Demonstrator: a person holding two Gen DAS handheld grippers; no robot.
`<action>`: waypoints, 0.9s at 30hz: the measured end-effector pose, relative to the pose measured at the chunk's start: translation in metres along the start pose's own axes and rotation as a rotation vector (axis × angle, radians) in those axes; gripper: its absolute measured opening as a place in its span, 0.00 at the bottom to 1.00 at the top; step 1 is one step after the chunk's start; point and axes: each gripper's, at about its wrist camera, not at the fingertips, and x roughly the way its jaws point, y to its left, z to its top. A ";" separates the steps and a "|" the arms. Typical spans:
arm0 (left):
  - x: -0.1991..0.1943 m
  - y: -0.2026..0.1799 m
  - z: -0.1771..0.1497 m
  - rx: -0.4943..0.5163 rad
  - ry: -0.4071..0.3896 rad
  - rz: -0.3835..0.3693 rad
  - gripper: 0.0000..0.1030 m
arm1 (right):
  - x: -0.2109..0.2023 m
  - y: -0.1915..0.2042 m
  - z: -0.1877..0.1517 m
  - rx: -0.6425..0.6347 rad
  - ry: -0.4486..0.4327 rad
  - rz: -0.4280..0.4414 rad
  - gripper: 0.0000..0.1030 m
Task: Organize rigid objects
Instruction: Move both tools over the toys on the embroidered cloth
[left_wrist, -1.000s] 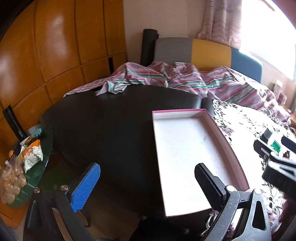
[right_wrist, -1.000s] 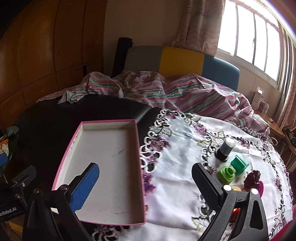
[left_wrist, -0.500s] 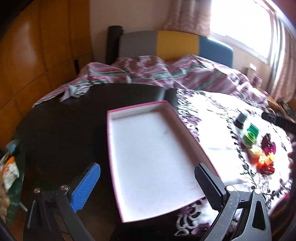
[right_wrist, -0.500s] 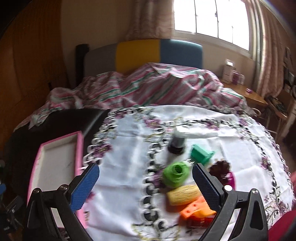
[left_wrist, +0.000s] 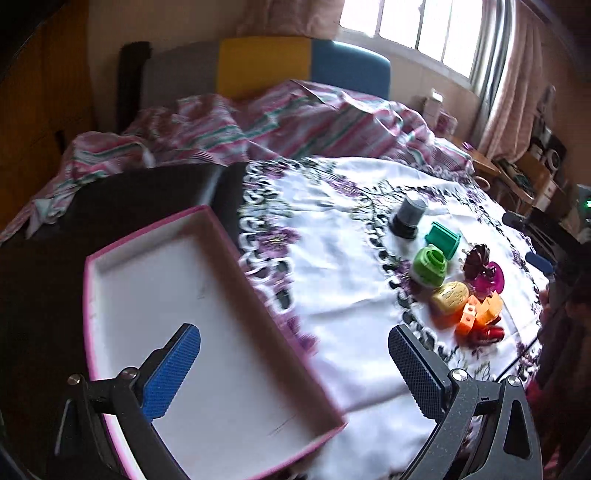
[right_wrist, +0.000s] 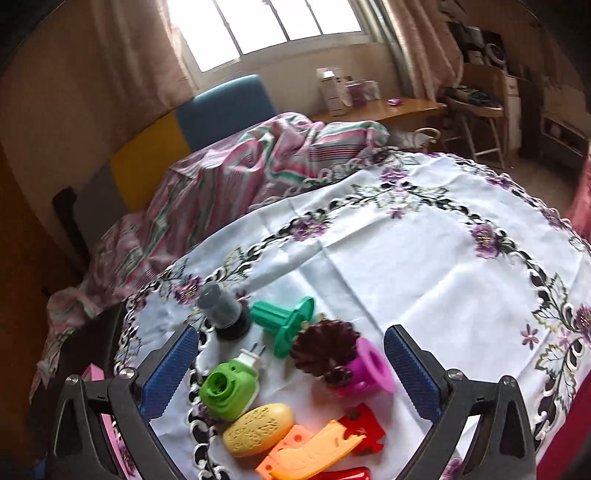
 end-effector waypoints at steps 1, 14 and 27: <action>0.009 -0.001 0.006 0.001 0.016 -0.012 0.99 | 0.001 -0.003 0.000 0.017 0.009 0.012 1.00; 0.110 -0.122 0.103 0.265 0.006 -0.090 0.93 | 0.004 -0.016 0.003 0.105 0.025 0.025 1.00; 0.209 -0.182 0.140 0.367 0.089 -0.101 0.60 | 0.012 -0.025 0.003 0.174 0.058 0.072 1.00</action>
